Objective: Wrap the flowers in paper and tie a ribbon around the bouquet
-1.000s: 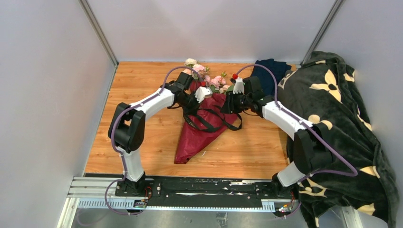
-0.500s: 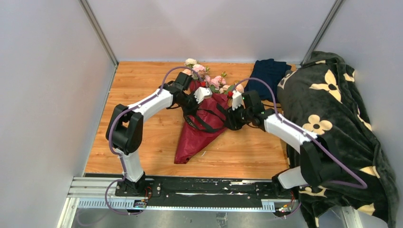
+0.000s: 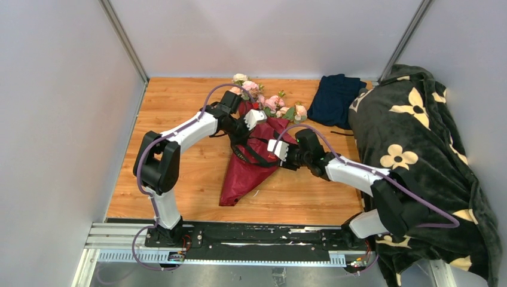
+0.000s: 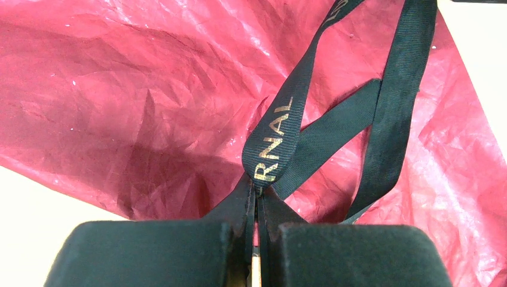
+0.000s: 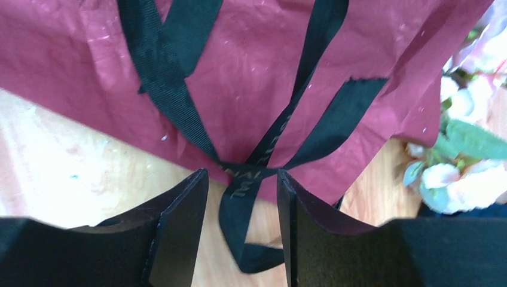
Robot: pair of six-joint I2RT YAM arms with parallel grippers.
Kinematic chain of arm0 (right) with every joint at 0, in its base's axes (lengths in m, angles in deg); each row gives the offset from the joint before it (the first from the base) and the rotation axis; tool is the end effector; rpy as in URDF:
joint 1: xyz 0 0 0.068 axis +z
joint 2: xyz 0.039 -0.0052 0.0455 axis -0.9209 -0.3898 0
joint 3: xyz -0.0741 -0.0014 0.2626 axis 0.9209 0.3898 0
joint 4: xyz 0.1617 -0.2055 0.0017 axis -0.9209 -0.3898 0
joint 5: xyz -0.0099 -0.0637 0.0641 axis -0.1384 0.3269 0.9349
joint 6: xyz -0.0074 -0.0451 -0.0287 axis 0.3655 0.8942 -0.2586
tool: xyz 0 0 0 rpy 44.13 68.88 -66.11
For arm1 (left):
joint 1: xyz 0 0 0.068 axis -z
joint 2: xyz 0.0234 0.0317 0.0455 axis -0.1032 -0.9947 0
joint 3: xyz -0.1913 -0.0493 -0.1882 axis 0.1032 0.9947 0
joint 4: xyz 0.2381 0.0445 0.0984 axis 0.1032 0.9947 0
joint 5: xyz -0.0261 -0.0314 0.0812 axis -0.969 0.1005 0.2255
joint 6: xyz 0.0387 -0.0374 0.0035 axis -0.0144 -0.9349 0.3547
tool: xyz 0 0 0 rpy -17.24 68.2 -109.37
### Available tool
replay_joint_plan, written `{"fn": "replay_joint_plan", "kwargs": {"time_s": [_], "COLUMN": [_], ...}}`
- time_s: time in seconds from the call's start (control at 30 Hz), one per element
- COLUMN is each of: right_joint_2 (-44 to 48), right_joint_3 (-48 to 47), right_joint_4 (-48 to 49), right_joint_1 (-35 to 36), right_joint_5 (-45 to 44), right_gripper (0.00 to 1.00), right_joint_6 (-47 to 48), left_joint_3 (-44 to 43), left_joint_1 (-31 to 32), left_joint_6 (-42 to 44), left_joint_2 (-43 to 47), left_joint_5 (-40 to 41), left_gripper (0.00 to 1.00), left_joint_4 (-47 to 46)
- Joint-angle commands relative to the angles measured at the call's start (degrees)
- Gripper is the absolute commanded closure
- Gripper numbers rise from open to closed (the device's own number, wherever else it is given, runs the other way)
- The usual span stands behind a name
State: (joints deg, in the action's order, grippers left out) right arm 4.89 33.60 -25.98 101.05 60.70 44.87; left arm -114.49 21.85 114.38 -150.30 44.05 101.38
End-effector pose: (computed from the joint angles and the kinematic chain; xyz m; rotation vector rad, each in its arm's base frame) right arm 0.2277 0.1664 0.1928 -1.4831 1.5427 0.2230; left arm 0.3349 -0.1931 0.2203 1.3968 2.1514 -0.5355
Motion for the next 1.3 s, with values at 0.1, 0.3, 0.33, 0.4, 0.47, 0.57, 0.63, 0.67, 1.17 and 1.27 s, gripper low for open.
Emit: {"fn": "replay_joint_plan", "kwargs": {"time_s": [0.1, 0.3, 0.33, 0.4, 0.47, 0.57, 0.63, 0.67, 1.17, 1.27], "right_joint_2": [-7.37, -10.26, -11.05, -13.26, -15.52, -17.47, -18.44, -19.16, -22.26, -22.35], "right_joint_3": [-7.08, -10.5, -11.37, -13.8, -15.64, -17.59, -18.81, -19.8, -28.74, -27.71], "right_joint_4": [-2.28, -7.71, -10.26, -13.81, -15.52, -16.0, -16.92, -18.25, -29.13, -25.07], "right_joint_1": [-0.48, -2.05, -2.23, -2.51, -2.67, -2.92, -3.15, -3.16, -6.85, -8.89], "right_joint_5": [0.66, 3.39, 4.18, 5.16, 6.55, 7.49, 8.37, 8.73, 18.57, 25.24], "right_gripper": [0.51, 0.51, 0.51, 0.52, 0.54, 0.55, 0.55, 0.56, 1.0, 1.0], "right_joint_6": [7.83, 10.79, 11.2, 11.54, 10.63, 9.45, 9.11, 9.2, -6.62, -14.65], "left_joint_3": [-0.79, -1.64, -1.76, -2.09, -2.25, -2.06, -1.92, -1.83, 8.09, 10.57], "left_joint_1": [-0.17, -0.19, -0.18, -0.23, -0.17, -0.22, -0.17, -0.17, 1.65, 5.11], "left_joint_6": [1.17, 1.72, 1.78, 1.73, 1.73, 1.66, 1.65, 1.65, 16.66, 24.4], "left_joint_2": [0.25, -0.25, -0.34, -0.38, -0.16, 0.12, 0.23, 0.39, 13.9, 16.74], "left_joint_5": [-0.45, -0.34, -0.33, -0.49, -0.65, -0.95, -1.3, -1.33, -2.03, 3.79], "left_gripper": [1.0, 1.0, 1.0, 1.0, 1.0, 1.0, 1.0, 1.0, 0.89, 0.88], "left_joint_4": [-0.07, 0.66, 0.8, 1.02, 1.1, 1.11, 1.38, 1.38, 2.29, 3.13]}}
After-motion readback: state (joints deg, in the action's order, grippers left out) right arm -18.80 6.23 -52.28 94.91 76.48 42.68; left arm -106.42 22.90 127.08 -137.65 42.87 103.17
